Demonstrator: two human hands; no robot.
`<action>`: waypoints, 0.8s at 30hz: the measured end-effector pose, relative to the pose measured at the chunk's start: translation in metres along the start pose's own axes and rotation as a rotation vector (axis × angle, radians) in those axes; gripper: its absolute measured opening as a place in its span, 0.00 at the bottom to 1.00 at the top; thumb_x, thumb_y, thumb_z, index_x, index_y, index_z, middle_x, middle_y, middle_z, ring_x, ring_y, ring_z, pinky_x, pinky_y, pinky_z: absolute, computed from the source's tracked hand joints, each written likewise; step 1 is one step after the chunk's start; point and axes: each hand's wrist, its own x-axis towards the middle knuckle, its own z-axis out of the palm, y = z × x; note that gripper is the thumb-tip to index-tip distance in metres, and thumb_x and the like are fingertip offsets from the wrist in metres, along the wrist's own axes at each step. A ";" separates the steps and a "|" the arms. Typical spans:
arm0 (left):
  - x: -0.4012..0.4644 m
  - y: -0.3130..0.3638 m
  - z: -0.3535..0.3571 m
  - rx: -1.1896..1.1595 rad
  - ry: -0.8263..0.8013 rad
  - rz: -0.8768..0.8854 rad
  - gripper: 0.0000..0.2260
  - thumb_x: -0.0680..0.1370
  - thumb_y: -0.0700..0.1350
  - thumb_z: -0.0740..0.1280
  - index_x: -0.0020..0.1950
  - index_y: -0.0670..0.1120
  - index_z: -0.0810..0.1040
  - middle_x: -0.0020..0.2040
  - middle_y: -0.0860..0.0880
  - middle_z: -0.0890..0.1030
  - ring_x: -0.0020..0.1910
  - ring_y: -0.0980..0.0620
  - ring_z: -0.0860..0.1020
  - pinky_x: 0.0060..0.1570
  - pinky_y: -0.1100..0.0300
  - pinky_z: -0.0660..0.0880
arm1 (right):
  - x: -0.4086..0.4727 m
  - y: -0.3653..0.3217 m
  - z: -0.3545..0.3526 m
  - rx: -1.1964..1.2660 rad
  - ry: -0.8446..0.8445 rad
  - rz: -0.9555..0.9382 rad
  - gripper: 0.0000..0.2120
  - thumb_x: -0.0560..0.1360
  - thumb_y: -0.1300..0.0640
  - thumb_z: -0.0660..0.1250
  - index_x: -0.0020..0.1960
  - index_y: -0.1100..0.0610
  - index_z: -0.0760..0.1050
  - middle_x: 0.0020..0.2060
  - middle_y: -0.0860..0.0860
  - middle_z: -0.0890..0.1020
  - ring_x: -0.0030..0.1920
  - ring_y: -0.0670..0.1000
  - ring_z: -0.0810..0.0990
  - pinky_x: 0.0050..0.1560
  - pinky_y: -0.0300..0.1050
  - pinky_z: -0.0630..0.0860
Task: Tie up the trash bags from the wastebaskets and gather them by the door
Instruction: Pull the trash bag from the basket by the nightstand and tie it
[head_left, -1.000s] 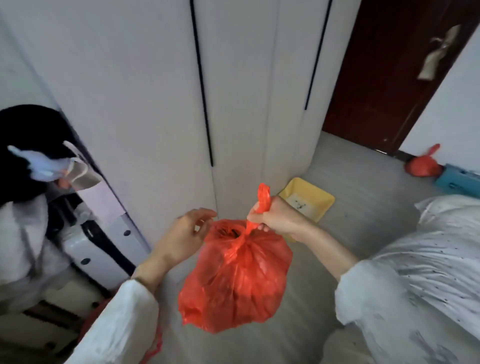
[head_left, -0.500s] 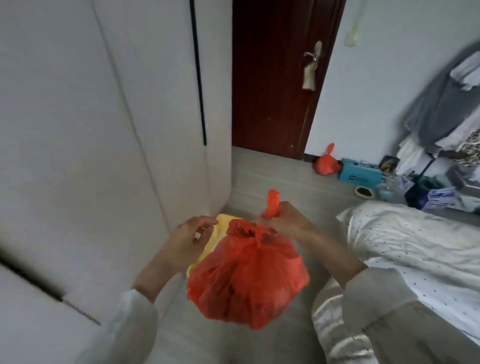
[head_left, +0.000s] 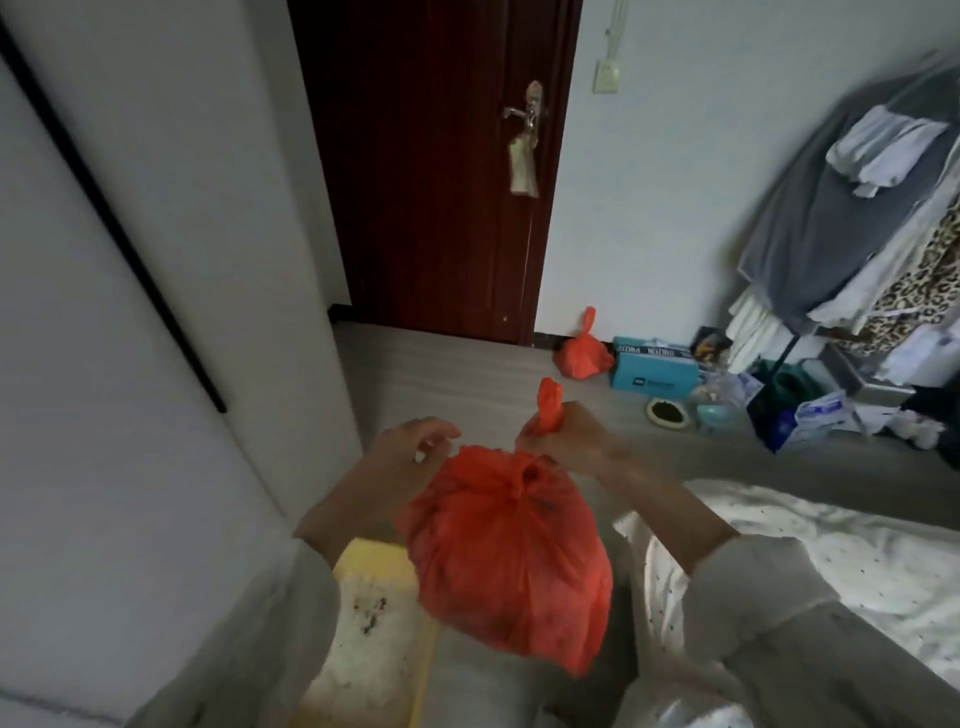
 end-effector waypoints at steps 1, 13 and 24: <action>0.029 0.000 0.008 0.003 0.009 -0.016 0.12 0.79 0.44 0.58 0.60 0.47 0.75 0.58 0.49 0.79 0.49 0.58 0.73 0.42 0.74 0.65 | 0.026 0.007 -0.014 -0.024 -0.016 -0.001 0.08 0.70 0.60 0.68 0.47 0.62 0.81 0.43 0.59 0.84 0.40 0.51 0.80 0.49 0.47 0.78; 0.338 0.005 0.071 0.008 -0.042 -0.082 0.11 0.79 0.44 0.60 0.59 0.47 0.76 0.57 0.49 0.80 0.47 0.58 0.74 0.40 0.82 0.67 | 0.317 0.044 -0.185 -0.080 -0.004 0.074 0.09 0.73 0.55 0.65 0.38 0.59 0.75 0.32 0.52 0.75 0.34 0.50 0.74 0.39 0.43 0.71; 0.659 -0.059 0.128 -0.145 -0.246 -0.159 0.11 0.79 0.44 0.59 0.59 0.45 0.76 0.57 0.47 0.79 0.50 0.55 0.75 0.48 0.66 0.68 | 0.608 0.096 -0.273 0.018 0.039 0.315 0.06 0.73 0.65 0.65 0.48 0.67 0.76 0.31 0.53 0.75 0.30 0.48 0.73 0.32 0.39 0.71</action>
